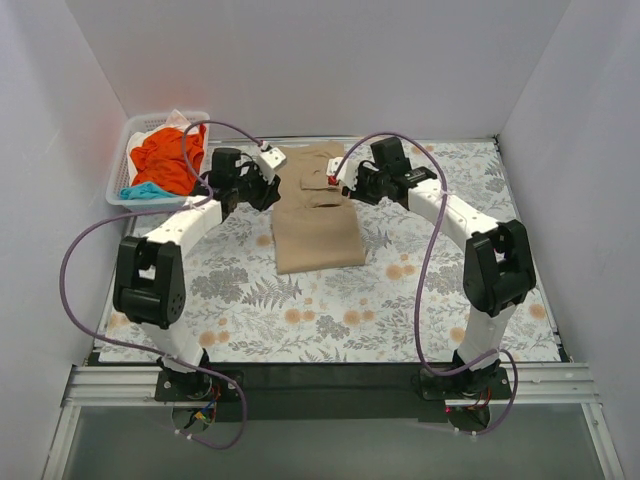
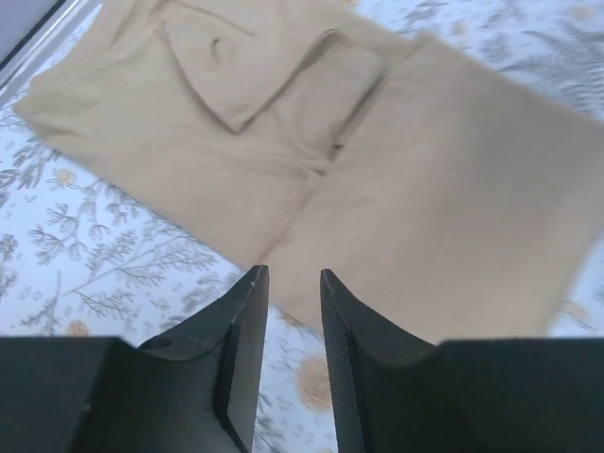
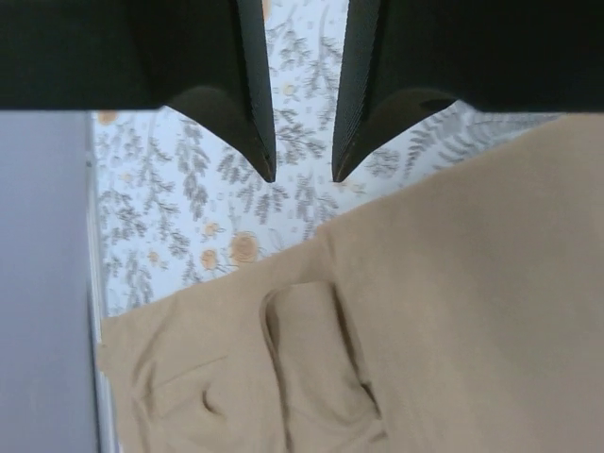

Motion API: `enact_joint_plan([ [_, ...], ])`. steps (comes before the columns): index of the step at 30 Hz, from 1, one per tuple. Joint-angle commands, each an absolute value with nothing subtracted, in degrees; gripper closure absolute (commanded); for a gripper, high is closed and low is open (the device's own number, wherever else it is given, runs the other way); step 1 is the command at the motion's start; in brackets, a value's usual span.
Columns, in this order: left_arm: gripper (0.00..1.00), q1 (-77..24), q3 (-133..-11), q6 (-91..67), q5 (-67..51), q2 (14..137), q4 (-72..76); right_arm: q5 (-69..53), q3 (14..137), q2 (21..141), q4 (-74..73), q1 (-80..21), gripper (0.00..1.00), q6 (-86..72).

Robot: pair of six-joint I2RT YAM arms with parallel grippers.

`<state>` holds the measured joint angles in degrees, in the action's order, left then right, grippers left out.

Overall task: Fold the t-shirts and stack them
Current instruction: Fold the tshirt

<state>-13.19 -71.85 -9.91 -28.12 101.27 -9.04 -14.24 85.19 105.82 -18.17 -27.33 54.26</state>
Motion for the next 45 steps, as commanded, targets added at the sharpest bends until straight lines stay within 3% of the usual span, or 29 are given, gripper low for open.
enact_joint_plan([
  [1,0.72,-13.54,-66.47,-16.78,-35.15,91.25,-13.62,-21.08,86.14,103.36,-27.06,-27.60,0.70,47.12],
  [12,0.64,-19.68,-48.61,-9.78,-32.35,86.39,-9.77,-26.02,79.54,106.61,-29.18,-27.86,0.71,41.57],
  [20,0.65,-22.06,-44.30,-5.89,-29.09,90.52,-7.82,-25.58,73.13,110.13,-28.65,-28.04,0.73,41.13],
  [26,0.66,-22.59,-38.94,-0.71,-28.48,87.02,-9.48,-26.10,67.86,106.62,-28.56,-29.70,0.73,41.05],
  [36,0.66,-22.68,-37.44,5.88,-29.79,78.05,-12.57,-24.08,65.40,94.15,-28.92,-29.88,0.51,46.57],
  [45,0.64,-22.68,-37.71,9.31,-30.67,80.24,-11.69,-19.34,58.72,92.37,-25.23,-34.98,0.47,52.12],
])
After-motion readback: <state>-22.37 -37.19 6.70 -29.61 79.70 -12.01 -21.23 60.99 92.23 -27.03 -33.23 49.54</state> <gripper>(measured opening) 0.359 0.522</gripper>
